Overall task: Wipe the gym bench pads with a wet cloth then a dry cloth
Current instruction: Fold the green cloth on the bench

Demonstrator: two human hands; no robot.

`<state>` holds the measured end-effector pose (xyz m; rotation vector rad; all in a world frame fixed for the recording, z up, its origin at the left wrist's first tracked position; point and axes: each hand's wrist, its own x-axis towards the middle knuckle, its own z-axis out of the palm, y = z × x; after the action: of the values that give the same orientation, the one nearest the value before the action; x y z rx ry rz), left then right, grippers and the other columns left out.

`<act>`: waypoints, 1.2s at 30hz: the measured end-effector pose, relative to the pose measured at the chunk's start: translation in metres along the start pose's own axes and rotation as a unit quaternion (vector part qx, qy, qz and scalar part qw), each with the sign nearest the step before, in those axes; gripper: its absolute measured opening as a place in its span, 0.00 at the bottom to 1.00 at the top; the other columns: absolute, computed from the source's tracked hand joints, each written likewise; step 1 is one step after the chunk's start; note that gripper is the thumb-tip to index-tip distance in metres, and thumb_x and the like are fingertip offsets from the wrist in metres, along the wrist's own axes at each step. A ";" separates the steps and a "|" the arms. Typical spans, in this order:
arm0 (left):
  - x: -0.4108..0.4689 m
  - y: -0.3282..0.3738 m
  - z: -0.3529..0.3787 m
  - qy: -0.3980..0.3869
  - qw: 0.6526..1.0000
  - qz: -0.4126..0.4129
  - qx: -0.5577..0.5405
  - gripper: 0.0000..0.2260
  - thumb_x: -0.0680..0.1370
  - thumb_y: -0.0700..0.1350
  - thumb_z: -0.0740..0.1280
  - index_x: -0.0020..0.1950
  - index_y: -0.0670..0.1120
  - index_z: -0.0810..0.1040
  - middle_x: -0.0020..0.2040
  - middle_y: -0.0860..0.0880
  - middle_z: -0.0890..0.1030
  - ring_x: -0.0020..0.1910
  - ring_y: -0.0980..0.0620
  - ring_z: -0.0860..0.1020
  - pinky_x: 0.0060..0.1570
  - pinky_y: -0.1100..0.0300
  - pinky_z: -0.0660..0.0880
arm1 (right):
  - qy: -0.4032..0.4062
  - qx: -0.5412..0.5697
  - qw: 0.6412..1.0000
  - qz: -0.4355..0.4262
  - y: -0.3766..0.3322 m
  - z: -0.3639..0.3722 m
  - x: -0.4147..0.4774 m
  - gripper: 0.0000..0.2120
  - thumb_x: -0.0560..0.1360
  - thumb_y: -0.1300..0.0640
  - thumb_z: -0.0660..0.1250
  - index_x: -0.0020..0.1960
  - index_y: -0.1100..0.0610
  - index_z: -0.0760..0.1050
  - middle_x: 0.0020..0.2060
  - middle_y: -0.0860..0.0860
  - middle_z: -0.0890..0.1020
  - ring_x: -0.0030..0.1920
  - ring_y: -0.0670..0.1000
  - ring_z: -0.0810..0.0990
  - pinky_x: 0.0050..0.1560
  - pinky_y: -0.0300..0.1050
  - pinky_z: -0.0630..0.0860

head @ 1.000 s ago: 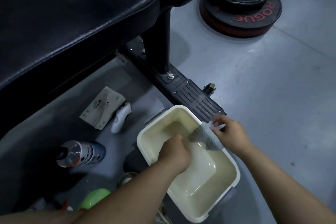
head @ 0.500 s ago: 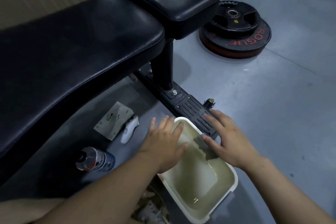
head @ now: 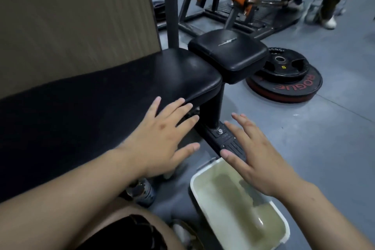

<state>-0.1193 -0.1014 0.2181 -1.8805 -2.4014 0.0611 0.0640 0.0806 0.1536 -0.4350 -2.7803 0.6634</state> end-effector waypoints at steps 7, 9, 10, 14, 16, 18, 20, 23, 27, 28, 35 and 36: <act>-0.091 -0.046 -0.041 0.045 0.988 -0.148 -0.030 0.34 0.79 0.69 0.45 0.78 0.52 0.64 0.78 0.49 0.63 0.79 0.50 0.56 0.76 0.42 0.53 | -0.014 0.012 0.997 -0.072 -0.082 -0.025 0.034 0.38 0.75 0.26 0.45 0.78 0.46 0.57 0.79 0.42 0.52 0.78 0.42 0.44 0.76 0.55 0.56; -0.119 -0.060 -0.047 0.045 0.979 -0.197 -0.038 0.35 0.77 0.70 0.43 0.79 0.54 0.61 0.79 0.50 0.61 0.79 0.52 0.55 0.77 0.45 0.51 | -0.023 0.009 0.995 -0.094 -0.107 -0.028 0.044 0.38 0.75 0.27 0.46 0.78 0.45 0.57 0.79 0.42 0.51 0.78 0.41 0.42 0.77 0.54 0.55; -0.133 -0.067 -0.050 0.048 0.973 -0.221 -0.041 0.35 0.77 0.71 0.43 0.79 0.55 0.60 0.79 0.51 0.61 0.79 0.53 0.55 0.77 0.46 0.51 | -0.027 0.008 0.994 -0.106 -0.119 -0.028 0.048 0.38 0.75 0.27 0.46 0.78 0.46 0.56 0.79 0.42 0.51 0.78 0.41 0.41 0.77 0.54 0.55; -0.189 -0.093 -0.059 0.075 0.951 -0.297 -0.038 0.35 0.76 0.71 0.44 0.78 0.55 0.63 0.78 0.51 0.63 0.78 0.52 0.58 0.76 0.44 0.54 | -0.039 0.002 0.988 -0.150 -0.170 -0.024 0.064 0.38 0.74 0.27 0.46 0.78 0.46 0.57 0.79 0.43 0.51 0.78 0.40 0.41 0.77 0.53 0.54; -0.212 -0.104 -0.063 0.091 0.940 -0.326 -0.046 0.35 0.76 0.71 0.45 0.77 0.54 0.65 0.77 0.51 0.65 0.77 0.51 0.59 0.76 0.44 0.55 | -0.045 0.001 0.985 -0.168 -0.195 -0.020 0.071 0.38 0.74 0.27 0.47 0.78 0.46 0.57 0.79 0.43 0.52 0.78 0.40 0.42 0.78 0.53 0.54; -0.232 -0.115 -0.065 0.099 0.933 -0.344 -0.042 0.35 0.76 0.71 0.45 0.77 0.54 0.65 0.77 0.51 0.65 0.77 0.51 0.59 0.76 0.43 0.55 | -0.052 0.001 0.982 -0.184 -0.221 -0.016 0.078 0.38 0.74 0.27 0.48 0.78 0.46 0.57 0.79 0.42 0.52 0.78 0.39 0.42 0.78 0.51 0.53; -0.254 -0.124 -0.067 0.101 0.927 -0.360 -0.036 0.35 0.76 0.71 0.45 0.77 0.54 0.65 0.77 0.51 0.64 0.78 0.51 0.58 0.76 0.42 0.55 | -0.063 -0.005 0.977 -0.205 -0.250 -0.009 0.085 0.39 0.73 0.27 0.48 0.79 0.45 0.56 0.79 0.41 0.51 0.77 0.38 0.42 0.78 0.49 0.52; -0.291 -0.136 -0.070 0.119 0.913 -0.388 -0.033 0.34 0.77 0.70 0.46 0.76 0.54 0.66 0.77 0.51 0.65 0.77 0.51 0.59 0.76 0.42 0.56 | -0.073 -0.017 0.968 -0.239 -0.296 0.003 0.096 0.40 0.73 0.27 0.47 0.79 0.46 0.55 0.79 0.42 0.51 0.78 0.40 0.43 0.78 0.50 0.52; -0.333 -0.153 -0.072 0.121 0.894 -0.431 -0.033 0.34 0.76 0.70 0.46 0.75 0.54 0.68 0.75 0.51 0.68 0.76 0.50 0.61 0.74 0.40 0.57 | -0.086 -0.025 0.959 -0.268 -0.354 0.016 0.107 0.39 0.74 0.27 0.47 0.79 0.46 0.53 0.79 0.43 0.50 0.78 0.41 0.43 0.78 0.49 0.52; -0.344 -0.158 -0.073 0.122 0.887 -0.444 -0.034 0.34 0.76 0.70 0.46 0.75 0.54 0.68 0.75 0.51 0.68 0.76 0.50 0.61 0.74 0.40 0.58 | -0.090 -0.026 0.958 -0.271 -0.369 0.019 0.110 0.39 0.74 0.27 0.47 0.79 0.46 0.52 0.79 0.43 0.50 0.78 0.41 0.43 0.78 0.49 0.51; -0.412 -0.192 -0.076 0.148 0.842 -0.517 -0.051 0.36 0.74 0.72 0.45 0.75 0.55 0.67 0.75 0.51 0.67 0.77 0.50 0.60 0.74 0.41 0.58 | -0.124 -0.035 0.946 -0.297 -0.460 0.048 0.127 0.38 0.74 0.29 0.48 0.79 0.47 0.52 0.79 0.45 0.49 0.78 0.42 0.42 0.78 0.48 0.49; -0.420 -0.197 -0.076 0.153 0.833 -0.529 -0.057 0.36 0.73 0.71 0.45 0.75 0.55 0.68 0.75 0.52 0.67 0.76 0.51 0.60 0.75 0.41 0.57 | -0.126 -0.033 0.945 -0.301 -0.469 0.053 0.130 0.38 0.74 0.29 0.48 0.79 0.47 0.52 0.79 0.45 0.50 0.78 0.42 0.42 0.78 0.48 0.49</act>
<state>-0.2032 -0.5579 0.2911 -0.2976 -2.8259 -0.4242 -0.1797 -0.2959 0.3510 0.5174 -2.9330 0.4982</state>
